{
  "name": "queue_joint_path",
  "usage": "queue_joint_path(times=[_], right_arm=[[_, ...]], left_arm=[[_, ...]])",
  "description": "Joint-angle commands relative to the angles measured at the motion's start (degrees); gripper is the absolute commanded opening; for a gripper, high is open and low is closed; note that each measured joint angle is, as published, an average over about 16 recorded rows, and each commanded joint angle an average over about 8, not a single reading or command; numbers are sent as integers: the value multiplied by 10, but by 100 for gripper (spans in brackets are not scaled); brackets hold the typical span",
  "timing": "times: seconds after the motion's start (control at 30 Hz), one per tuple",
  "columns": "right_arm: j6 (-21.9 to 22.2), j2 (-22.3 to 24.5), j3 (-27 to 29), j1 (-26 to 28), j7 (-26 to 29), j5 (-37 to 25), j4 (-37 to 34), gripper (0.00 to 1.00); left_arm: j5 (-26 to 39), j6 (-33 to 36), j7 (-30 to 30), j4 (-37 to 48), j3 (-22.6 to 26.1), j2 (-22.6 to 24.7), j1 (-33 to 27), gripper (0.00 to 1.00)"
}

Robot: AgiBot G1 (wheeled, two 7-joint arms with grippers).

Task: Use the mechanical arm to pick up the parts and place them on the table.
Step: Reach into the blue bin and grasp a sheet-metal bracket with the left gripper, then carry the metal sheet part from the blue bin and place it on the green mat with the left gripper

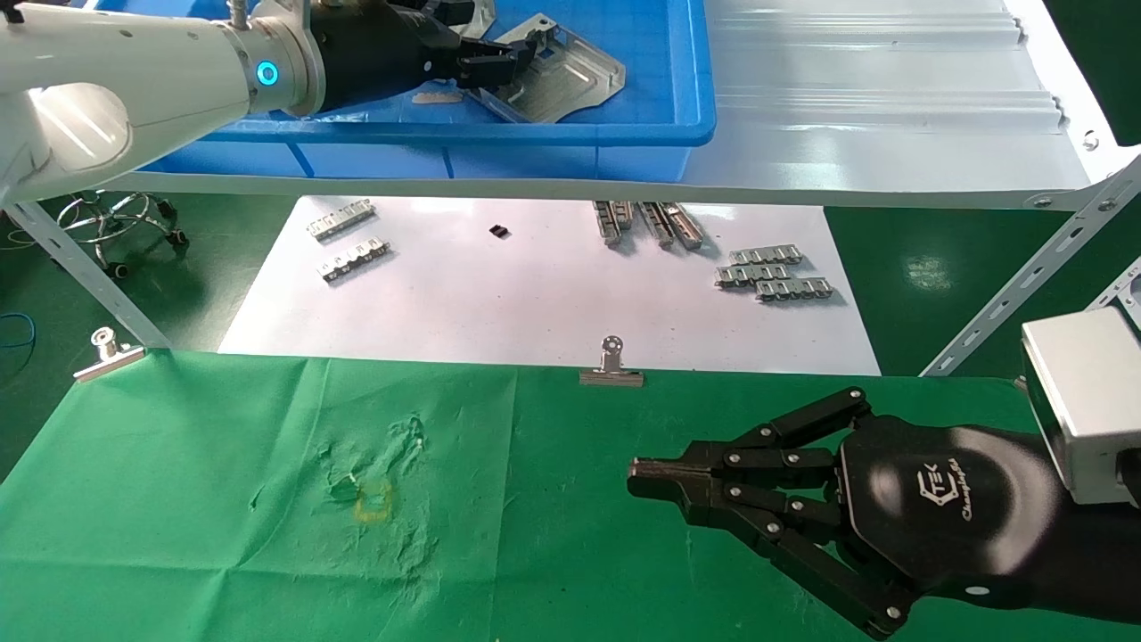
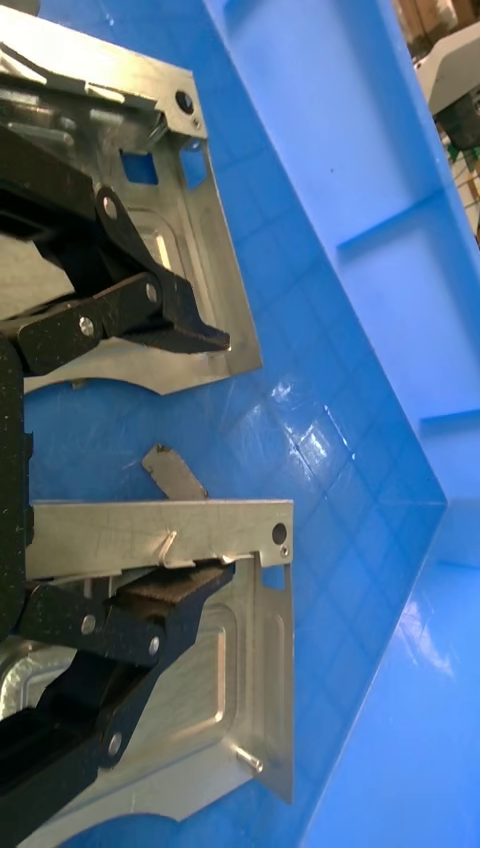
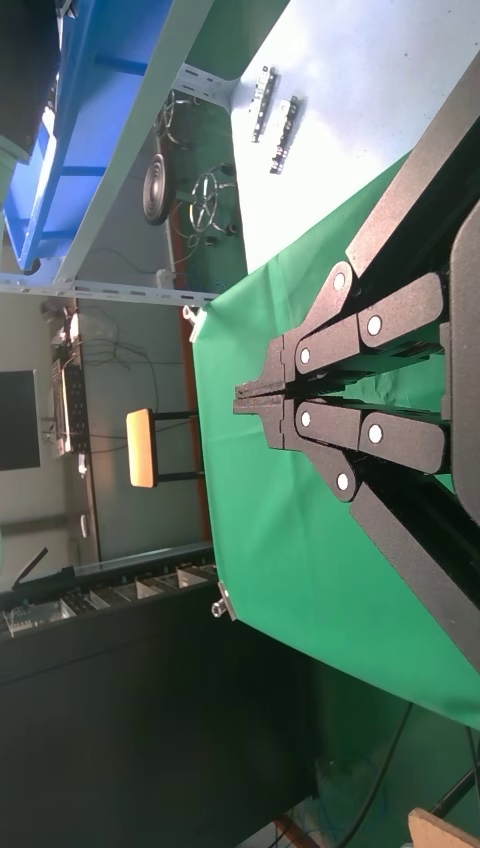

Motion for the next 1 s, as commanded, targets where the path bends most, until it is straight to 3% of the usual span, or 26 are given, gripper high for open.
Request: queue_joint_path(times=[0.03,0.6,1.0], right_arm=[[0,0,0,0,0,0,0,0],[0,0,0,0,0,0,0,0],[0,0,0,0,0,0,0,0]], left_arm=[[-3,-2,-5,-3,4,0,2,0],[-28,-13,-21,-9,35,-3,-2,0],[-81,30,-14,5,14,-29,-26,0]])
